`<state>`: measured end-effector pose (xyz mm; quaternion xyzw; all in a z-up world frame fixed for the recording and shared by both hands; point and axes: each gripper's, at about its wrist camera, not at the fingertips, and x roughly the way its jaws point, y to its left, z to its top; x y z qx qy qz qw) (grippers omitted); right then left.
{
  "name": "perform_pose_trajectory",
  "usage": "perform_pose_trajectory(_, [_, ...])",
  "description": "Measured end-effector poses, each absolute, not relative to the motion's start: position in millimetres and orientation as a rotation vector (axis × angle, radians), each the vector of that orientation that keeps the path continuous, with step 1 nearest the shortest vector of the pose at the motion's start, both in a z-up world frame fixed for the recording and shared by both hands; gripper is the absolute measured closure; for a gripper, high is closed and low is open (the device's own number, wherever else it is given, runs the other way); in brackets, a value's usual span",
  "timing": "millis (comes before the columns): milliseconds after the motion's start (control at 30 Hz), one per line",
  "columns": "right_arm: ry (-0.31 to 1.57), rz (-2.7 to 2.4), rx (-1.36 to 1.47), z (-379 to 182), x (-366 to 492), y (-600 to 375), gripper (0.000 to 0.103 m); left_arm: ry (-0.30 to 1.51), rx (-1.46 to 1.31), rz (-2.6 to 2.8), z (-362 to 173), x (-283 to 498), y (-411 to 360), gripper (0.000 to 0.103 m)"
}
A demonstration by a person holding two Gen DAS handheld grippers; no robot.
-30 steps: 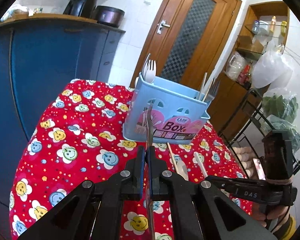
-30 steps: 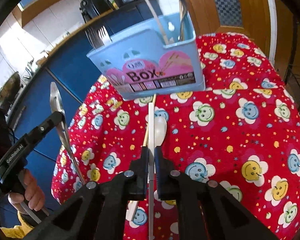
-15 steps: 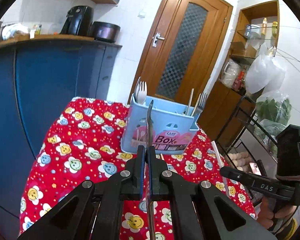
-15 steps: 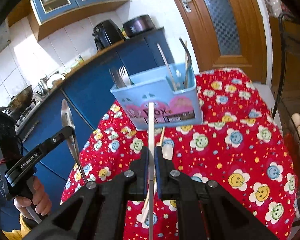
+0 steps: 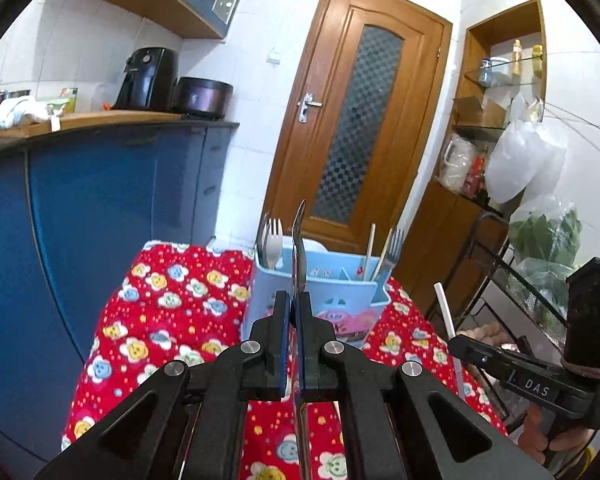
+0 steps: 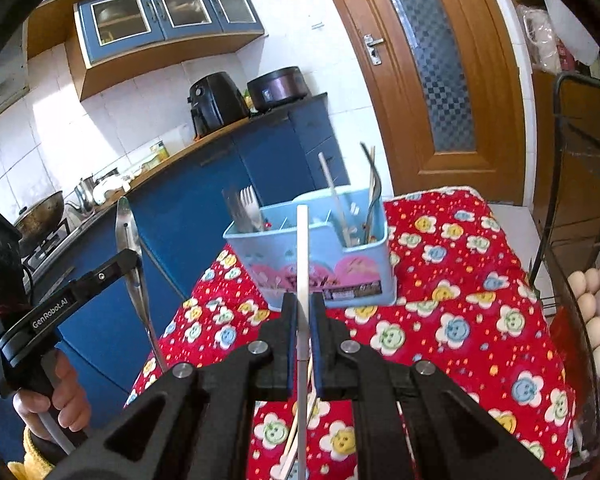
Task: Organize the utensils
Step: 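Lift the knife and chopstick with both tools and carry them over the caddy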
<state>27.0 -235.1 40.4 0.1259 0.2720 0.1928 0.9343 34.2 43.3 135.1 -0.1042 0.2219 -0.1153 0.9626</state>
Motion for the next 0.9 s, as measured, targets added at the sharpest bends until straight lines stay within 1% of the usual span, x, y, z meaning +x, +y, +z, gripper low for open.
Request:
perform_pose_trajectory(667, [0.435, 0.366, 0.239, 68, 90, -244, 0.095, 0.358, -0.187, -0.213, 179, 123, 27, 0.1])
perform_pose_trajectory(900, [0.409, 0.36, 0.229, 73, 106, -247, 0.095, 0.293, -0.182, -0.195, 200, 147, 24, 0.1])
